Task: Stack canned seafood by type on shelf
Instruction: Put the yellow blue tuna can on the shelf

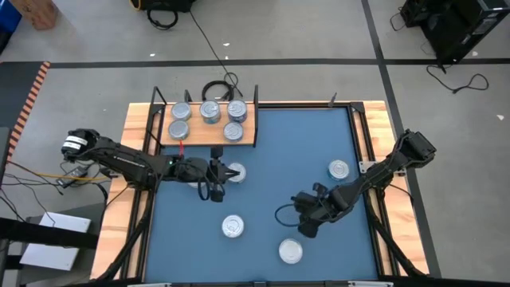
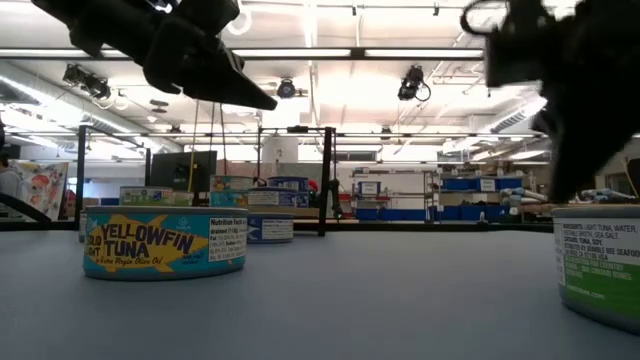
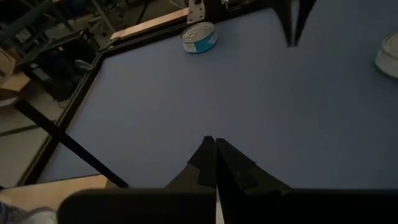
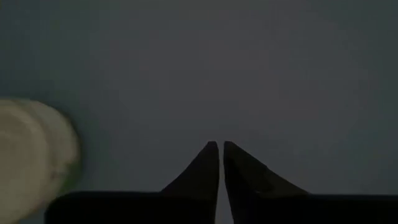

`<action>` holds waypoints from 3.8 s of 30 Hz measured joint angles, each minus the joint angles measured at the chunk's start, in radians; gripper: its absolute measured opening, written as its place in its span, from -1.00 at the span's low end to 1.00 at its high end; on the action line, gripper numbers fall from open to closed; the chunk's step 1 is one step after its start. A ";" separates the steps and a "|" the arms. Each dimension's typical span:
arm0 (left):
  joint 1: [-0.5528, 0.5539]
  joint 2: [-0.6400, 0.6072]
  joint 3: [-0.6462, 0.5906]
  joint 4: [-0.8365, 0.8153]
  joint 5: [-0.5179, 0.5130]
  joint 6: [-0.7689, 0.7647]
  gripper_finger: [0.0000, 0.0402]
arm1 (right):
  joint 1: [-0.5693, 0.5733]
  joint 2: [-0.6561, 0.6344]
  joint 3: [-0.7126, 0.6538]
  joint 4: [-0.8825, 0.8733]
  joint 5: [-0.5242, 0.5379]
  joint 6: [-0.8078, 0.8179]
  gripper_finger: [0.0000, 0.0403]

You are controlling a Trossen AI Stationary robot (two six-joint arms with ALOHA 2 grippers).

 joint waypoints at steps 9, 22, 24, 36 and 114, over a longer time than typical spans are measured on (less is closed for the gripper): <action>-0.043 0.000 0.000 -0.003 0.001 -0.023 -1.00 | -0.008 0.000 0.000 -0.338 -0.042 0.188 -0.53; -0.042 0.000 -0.231 0.380 0.087 -0.077 -1.00 | -0.141 0.001 0.000 -0.598 -0.074 0.109 -0.33; -0.041 0.000 -0.239 0.421 0.103 -0.063 -1.00 | -0.179 0.001 0.000 -0.590 -0.080 0.047 -0.34; -0.041 0.000 -0.203 0.439 0.171 -0.003 -0.98 | -0.382 0.001 -0.012 -0.584 -0.077 -0.130 -0.34; -0.092 0.000 -0.203 0.390 0.171 -0.028 -0.97 | -0.389 -0.020 -0.342 1.085 -0.316 -0.155 -0.98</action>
